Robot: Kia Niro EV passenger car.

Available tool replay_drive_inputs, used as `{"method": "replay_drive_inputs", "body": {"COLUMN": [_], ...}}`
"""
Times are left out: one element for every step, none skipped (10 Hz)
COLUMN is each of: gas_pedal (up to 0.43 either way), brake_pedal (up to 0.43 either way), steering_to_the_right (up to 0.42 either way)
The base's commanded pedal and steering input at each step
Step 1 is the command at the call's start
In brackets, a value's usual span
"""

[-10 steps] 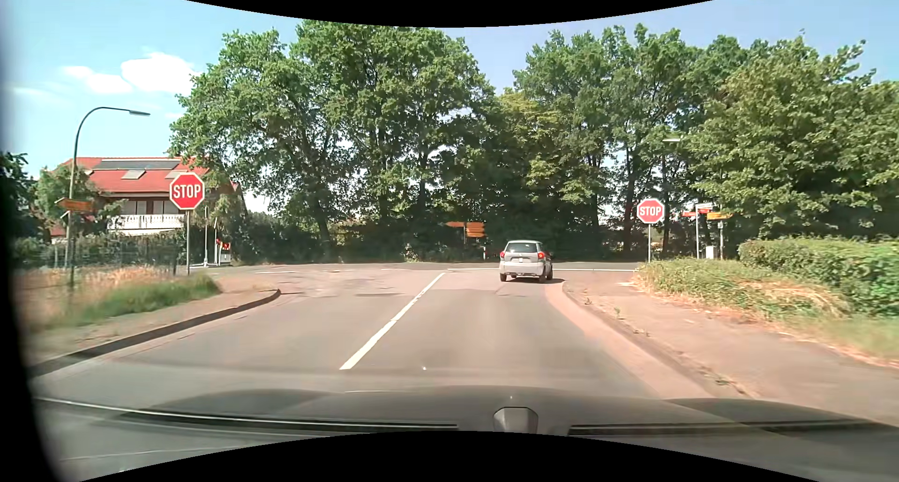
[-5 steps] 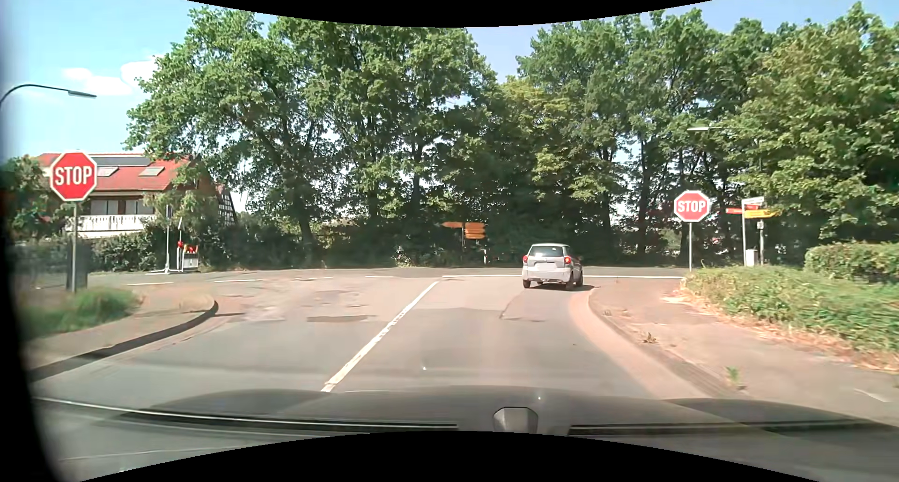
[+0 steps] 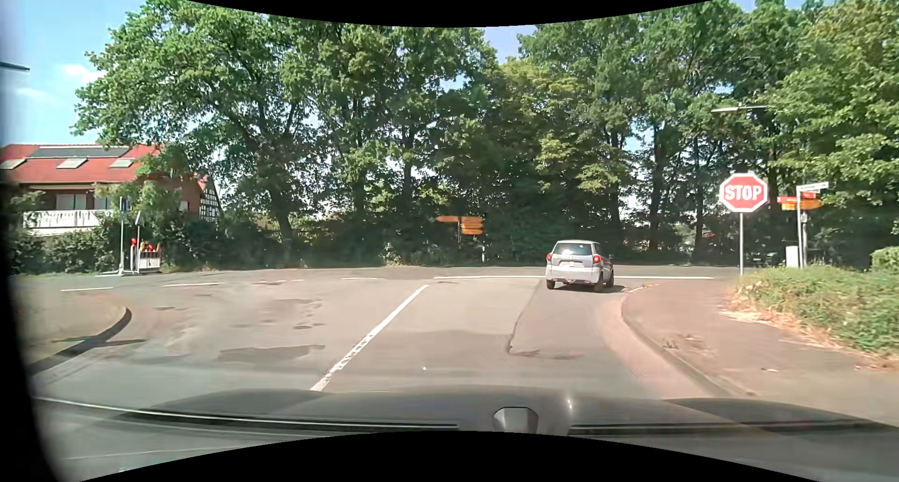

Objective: Follow the waypoints while adhering to traffic rules and regulations

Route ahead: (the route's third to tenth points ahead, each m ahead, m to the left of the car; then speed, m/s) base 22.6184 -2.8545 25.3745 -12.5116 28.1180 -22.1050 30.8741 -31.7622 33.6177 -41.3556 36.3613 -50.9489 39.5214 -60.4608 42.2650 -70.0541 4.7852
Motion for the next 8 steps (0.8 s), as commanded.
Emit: {"method": "replay_drive_inputs", "body": {"gas_pedal": [0.0,0.0,0.0,0.0,0.0,0.0,0.0,0.0], "brake_pedal": [0.006,0.006,0.006,0.006,0.006,0.006,0.006,0.006], "steering_to_the_right": [0.029,0.038,0.054,0.068,0.083,0.096,0.106,0.116]}}
